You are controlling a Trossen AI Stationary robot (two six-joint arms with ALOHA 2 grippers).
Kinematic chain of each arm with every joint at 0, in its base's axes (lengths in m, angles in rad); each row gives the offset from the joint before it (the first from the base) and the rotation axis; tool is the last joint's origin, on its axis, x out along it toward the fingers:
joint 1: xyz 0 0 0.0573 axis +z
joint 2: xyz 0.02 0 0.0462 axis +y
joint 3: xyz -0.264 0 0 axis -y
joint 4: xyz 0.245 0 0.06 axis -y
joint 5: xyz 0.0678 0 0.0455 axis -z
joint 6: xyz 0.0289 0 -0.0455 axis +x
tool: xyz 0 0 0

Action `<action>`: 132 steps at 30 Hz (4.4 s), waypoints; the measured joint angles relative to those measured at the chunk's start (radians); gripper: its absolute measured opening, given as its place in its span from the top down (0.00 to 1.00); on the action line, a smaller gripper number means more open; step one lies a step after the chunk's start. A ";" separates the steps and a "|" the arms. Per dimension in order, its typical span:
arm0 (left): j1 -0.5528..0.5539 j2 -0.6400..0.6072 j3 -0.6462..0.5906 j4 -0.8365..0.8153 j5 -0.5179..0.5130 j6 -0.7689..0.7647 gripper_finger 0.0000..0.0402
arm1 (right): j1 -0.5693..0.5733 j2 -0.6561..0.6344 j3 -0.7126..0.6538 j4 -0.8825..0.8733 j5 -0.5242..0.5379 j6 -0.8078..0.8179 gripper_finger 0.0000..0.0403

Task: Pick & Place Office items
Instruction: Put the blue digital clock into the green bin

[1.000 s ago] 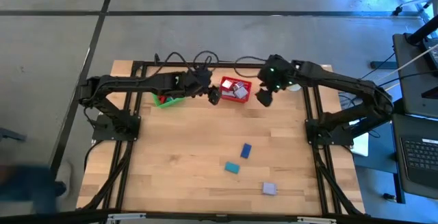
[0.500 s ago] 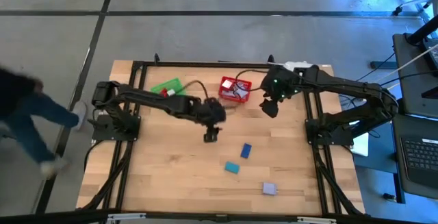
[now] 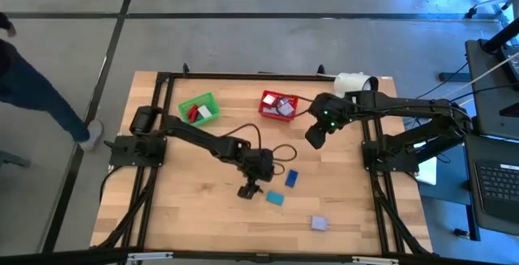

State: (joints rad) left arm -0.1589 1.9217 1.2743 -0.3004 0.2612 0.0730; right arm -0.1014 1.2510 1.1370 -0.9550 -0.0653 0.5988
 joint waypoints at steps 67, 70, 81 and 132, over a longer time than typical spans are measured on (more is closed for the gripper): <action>-0.045 -0.219 -0.001 0.239 -0.386 -0.251 0.86 | 0.218 0.000 0.000 -0.013 0.298 0.126 0.39; -0.044 -0.324 -0.001 0.258 -0.458 -0.221 0.85 | 0.218 0.000 0.000 -0.012 0.362 0.127 0.39; -0.090 -0.538 0.000 0.434 -0.638 -0.024 0.85 | 0.216 0.001 0.000 0.045 0.495 0.261 0.39; 0.537 -0.538 -0.187 -0.868 -0.722 -0.910 0.84 | -0.058 0.004 0.000 0.094 0.571 -0.367 0.39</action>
State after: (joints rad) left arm 0.3785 1.3834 1.0873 -1.1687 -0.4610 -0.8369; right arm -0.1596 1.2552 1.1366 -0.8607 0.5056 0.2322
